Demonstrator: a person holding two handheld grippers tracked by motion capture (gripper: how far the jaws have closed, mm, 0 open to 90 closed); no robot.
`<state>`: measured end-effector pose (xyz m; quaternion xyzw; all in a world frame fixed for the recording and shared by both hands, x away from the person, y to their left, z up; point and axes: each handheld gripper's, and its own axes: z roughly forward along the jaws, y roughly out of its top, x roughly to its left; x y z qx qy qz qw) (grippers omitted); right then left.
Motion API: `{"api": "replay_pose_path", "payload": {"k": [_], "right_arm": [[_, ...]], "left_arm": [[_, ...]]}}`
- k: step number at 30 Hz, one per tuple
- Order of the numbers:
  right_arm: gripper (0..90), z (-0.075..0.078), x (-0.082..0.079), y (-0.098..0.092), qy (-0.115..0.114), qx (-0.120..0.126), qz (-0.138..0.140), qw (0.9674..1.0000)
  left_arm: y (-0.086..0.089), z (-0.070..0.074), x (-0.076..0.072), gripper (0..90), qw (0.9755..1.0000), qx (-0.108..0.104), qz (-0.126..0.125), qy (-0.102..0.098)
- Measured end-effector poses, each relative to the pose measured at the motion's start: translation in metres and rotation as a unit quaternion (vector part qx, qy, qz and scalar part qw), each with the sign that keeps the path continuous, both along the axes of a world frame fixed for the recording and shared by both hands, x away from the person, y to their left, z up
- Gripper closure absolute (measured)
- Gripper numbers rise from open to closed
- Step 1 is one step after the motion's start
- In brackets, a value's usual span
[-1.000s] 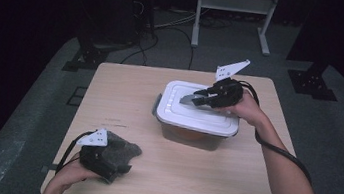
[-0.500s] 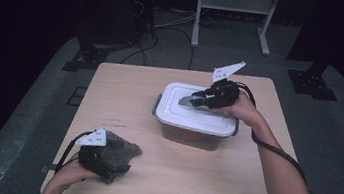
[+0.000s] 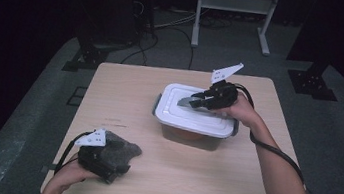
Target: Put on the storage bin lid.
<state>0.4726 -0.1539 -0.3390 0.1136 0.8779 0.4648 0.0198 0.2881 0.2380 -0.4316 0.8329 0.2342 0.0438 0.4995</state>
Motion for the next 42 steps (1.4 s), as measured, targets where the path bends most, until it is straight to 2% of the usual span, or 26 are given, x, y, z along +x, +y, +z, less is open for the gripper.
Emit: {"api": "replay_pose_path", "payload": {"k": [6,9,22,28,35,42], "right_arm": [[62.3,-0.001,-0.001,0.0,0.002,-0.007,0.002,1.0],[56.7,0.0,-0.001,0.0,0.0,-0.004,-0.003,1.0],[50.5,0.005,-0.006,-0.006,0.004,0.003,-0.005,1.0],[43.6,0.013,-0.011,-0.012,0.002,0.01,-0.017,0.9998],[43.1,0.022,-0.022,-0.024,-0.006,0.02,-0.025,0.9995],[42.4,0.025,-0.033,-0.038,-0.006,0.026,-0.035,0.999]], "left_arm": [[-0.002,0.0,0.0,8.9,1.0,0.0,-0.001,0.0],[-0.001,0.0,0.0,8.9,1.0,-0.001,-0.002,-0.001],[0.0,0.001,-0.001,8.9,1.0,0.0,0.0,-0.003],[-0.001,0.001,-0.001,8.9,1.0,0.0,-0.001,-0.003],[-0.002,0.002,-0.001,8.8,1.0,-0.003,-0.003,-0.005],[-0.005,0.002,-0.001,8.8,1.0,-0.003,-0.007,-0.005]]}}
